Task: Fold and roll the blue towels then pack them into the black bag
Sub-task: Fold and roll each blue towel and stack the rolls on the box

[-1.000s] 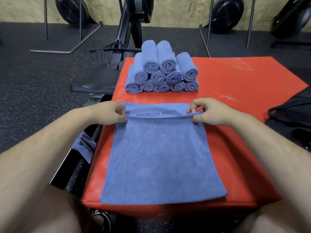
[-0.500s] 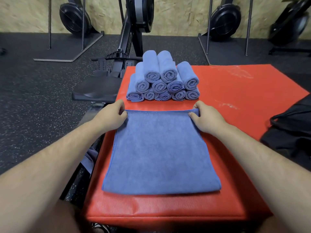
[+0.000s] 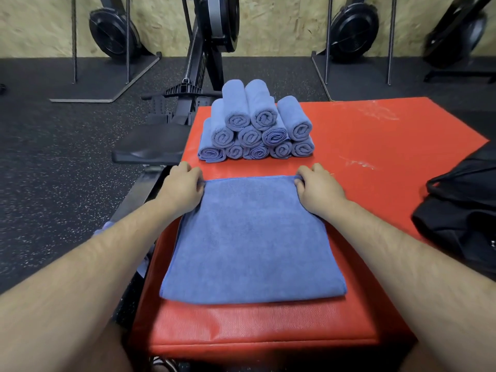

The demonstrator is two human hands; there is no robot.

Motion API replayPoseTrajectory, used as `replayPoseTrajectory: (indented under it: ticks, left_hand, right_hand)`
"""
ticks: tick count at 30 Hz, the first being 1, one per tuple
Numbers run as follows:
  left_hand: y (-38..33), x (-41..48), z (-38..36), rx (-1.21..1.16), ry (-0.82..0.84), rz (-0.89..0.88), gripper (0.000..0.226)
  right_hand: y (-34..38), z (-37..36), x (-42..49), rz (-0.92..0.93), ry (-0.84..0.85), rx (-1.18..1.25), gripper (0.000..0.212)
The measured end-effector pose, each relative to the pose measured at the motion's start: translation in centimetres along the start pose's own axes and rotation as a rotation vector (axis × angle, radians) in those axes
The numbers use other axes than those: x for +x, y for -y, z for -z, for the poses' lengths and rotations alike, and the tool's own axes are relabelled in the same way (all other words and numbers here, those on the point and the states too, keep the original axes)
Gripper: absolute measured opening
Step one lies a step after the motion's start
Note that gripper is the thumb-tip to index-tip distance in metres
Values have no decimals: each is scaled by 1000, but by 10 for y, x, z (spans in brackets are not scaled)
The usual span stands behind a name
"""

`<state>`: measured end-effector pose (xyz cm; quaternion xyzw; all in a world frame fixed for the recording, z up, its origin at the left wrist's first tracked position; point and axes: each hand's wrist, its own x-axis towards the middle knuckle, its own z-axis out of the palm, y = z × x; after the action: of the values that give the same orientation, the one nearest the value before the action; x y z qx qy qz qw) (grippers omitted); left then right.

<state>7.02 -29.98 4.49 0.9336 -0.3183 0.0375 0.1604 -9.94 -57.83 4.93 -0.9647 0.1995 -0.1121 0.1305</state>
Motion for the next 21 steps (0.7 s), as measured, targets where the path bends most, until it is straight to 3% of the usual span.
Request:
replayPoseTrajectory:
  ticks: [8, 14, 18, 21]
  left_hand:
    - [-1, 0, 27, -213, -135, 2, 6]
    - [-5, -6, 56, -393, -211, 157, 7]
    - [-7, -18, 82, -596, -212, 224, 5]
    - [-13, -31, 105, -675, -218, 238, 4]
  right_hand:
    - [4, 31, 8, -145, -72, 435, 4]
    - [4, 54, 5, -183, -76, 721, 20]
    - [11, 74, -3, -152, -74, 809, 9]
    - [13, 90, -11, -135, -107, 868, 12]
